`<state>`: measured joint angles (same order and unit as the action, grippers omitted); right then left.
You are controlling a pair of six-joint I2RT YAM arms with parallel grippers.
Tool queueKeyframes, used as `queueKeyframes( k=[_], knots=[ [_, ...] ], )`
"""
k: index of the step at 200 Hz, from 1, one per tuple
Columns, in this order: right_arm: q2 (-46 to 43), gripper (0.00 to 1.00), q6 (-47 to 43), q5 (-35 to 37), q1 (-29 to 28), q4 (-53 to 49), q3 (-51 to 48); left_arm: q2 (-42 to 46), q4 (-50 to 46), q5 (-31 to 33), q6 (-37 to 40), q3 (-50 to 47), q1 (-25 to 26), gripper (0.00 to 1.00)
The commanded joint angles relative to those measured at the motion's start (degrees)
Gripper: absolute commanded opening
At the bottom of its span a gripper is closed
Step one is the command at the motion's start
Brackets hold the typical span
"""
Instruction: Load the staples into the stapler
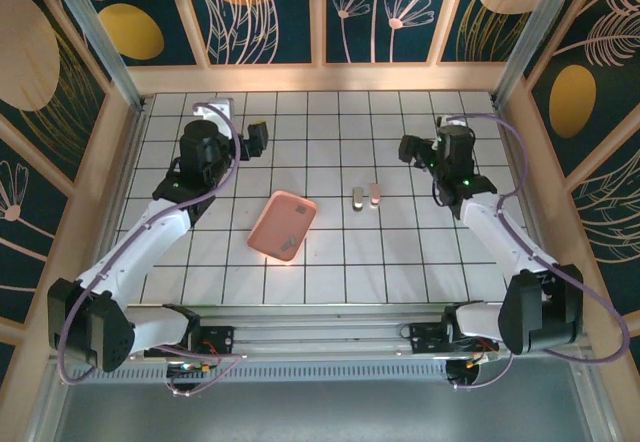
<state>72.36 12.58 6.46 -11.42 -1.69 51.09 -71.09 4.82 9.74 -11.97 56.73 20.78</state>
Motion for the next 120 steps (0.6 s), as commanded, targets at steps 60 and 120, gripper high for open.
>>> queueKeyframes(
  k=[60, 120],
  knots=[
    [-4.44, 0.99, -9.74, 2.22, 4.11, 31.26, -18.88, 7.26, 14.38, 0.8, 0.08, -16.7, -11.77, 0.99],
    [-1.85, 0.99, -10.07, -0.03, 8.21, 50.73, -30.93, 10.17, 31.89, 1.68, -0.57, -33.05, -15.78, 0.99]
  ],
)
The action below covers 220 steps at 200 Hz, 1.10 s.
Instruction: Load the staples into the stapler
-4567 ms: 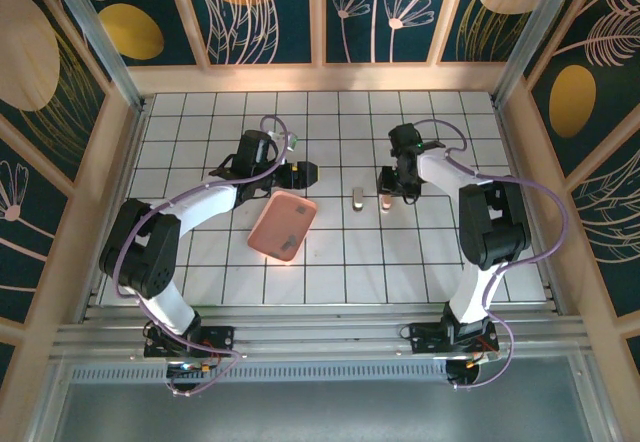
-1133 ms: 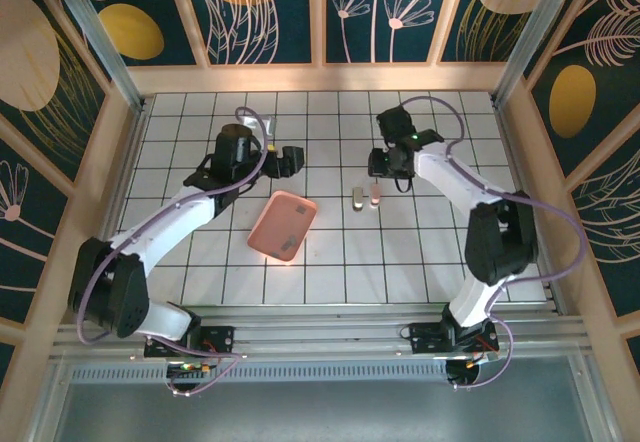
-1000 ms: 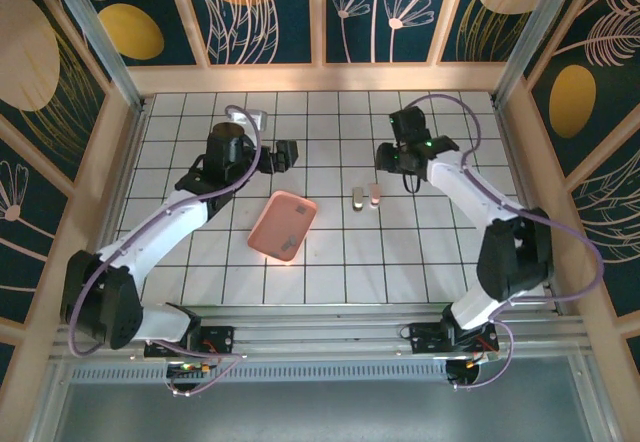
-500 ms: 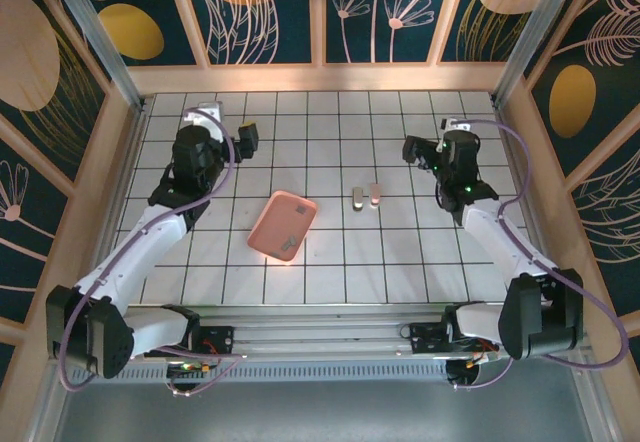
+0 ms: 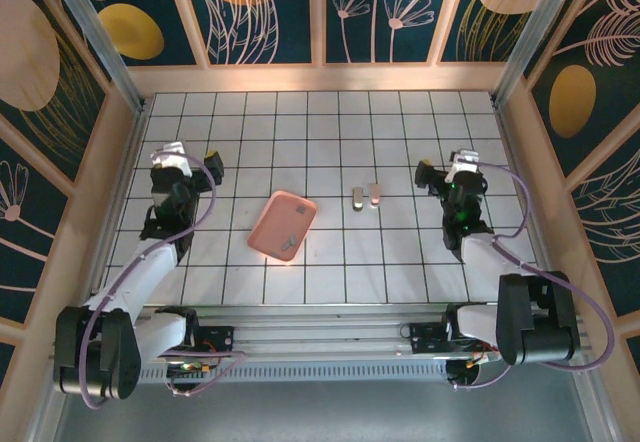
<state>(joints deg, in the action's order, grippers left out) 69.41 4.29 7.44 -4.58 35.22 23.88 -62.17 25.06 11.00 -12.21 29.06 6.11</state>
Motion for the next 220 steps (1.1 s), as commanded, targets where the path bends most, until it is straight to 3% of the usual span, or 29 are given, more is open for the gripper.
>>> queueKeyframes(
  k=[1, 78, 111, 130, 134, 143, 147, 191, 220],
  knots=[
    [1.18, 0.99, -1.81, -1.02, 1.39, 14.12, -3.91, 1.26, 11.93, 0.41, -0.35, -5.57, -1.15, 0.99],
    [10.03, 0.99, -3.47, -3.31, 4.94, 30.59, -10.26, -7.77, 35.42, 0.2, 5.12, -17.11, -4.59, 0.99],
    [16.06, 0.99, -2.4, -5.59, 6.37, 40.91, -13.23, -16.94, 52.9, -0.01, 5.95, -21.96, -5.89, 0.99],
    [18.89, 0.99, -1.85, -5.59, 6.85, 46.63, -15.04, -27.32, 68.08, 0.17, 6.19, -23.87, -5.94, 0.99],
    [19.38, 0.99, -1.76, -5.65, 6.93, 47.63, -15.34, -27.11, 67.0, -0.57, 6.23, -23.2, -5.93, 0.99],
    [20.75, 0.99, -1.61, -6.09, 7.16, 50.11, -15.7, -23.01, 51.58, -1.68, 6.61, -19.13, -5.93, 0.99],
    [20.27, 0.99, -1.57, -6.27, 7.25, 49.07, -15.59, -23.52, 48.91, -1.18, 6.45, -17.34, -5.94, 0.99],
    [20.37, 0.99, -1.61, -8.64, 7.8, 47.53, -14.76, -24.95, 49.76, 0.95, 5.71, -16.42, -5.94, 0.99],
    [20.23, 0.99, -2.91, -11.44, 7.75, 40.97, -11.45, -24.75, 49.71, 0.59, 5.92, -16.59, -5.89, 0.99]
  ],
)
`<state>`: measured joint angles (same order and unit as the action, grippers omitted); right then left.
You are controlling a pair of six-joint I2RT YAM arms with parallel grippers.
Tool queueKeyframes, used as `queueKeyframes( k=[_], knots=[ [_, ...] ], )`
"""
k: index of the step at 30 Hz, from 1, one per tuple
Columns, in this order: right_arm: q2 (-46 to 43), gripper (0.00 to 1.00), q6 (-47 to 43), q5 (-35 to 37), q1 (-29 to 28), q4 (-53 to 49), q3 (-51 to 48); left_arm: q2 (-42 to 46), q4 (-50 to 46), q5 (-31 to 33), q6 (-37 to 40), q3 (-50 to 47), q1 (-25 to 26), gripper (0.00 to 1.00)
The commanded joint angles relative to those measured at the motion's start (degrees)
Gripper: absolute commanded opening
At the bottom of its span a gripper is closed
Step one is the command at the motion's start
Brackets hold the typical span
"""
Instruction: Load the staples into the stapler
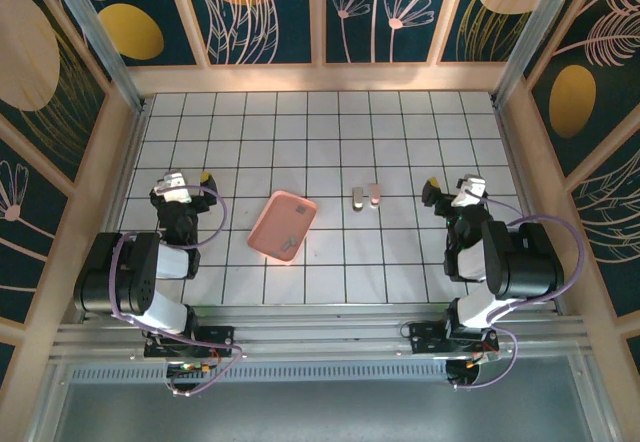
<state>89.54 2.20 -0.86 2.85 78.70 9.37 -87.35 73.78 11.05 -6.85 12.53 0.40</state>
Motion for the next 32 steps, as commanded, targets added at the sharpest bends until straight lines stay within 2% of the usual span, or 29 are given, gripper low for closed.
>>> queueKeyframes(
  k=[1, 5, 32],
  knots=[
    [0.15, 0.99, -0.89, -3.2, 0.27, -2.41, 3.04, 0.43, 0.96, 0.51, 0.59, -0.06, -0.21, 0.99],
    [0.18, 0.99, -0.94, -3.36, 0.22, -2.43, 3.05, 0.39, -1.67, -4.29, 2.57, 1.33, -0.23, 0.99],
    [0.19, 0.99, -0.7, -3.97, 0.48, -2.62, 3.17, 0.35, -1.42, -4.28, 2.48, 1.23, -0.23, 0.99]
  ],
)
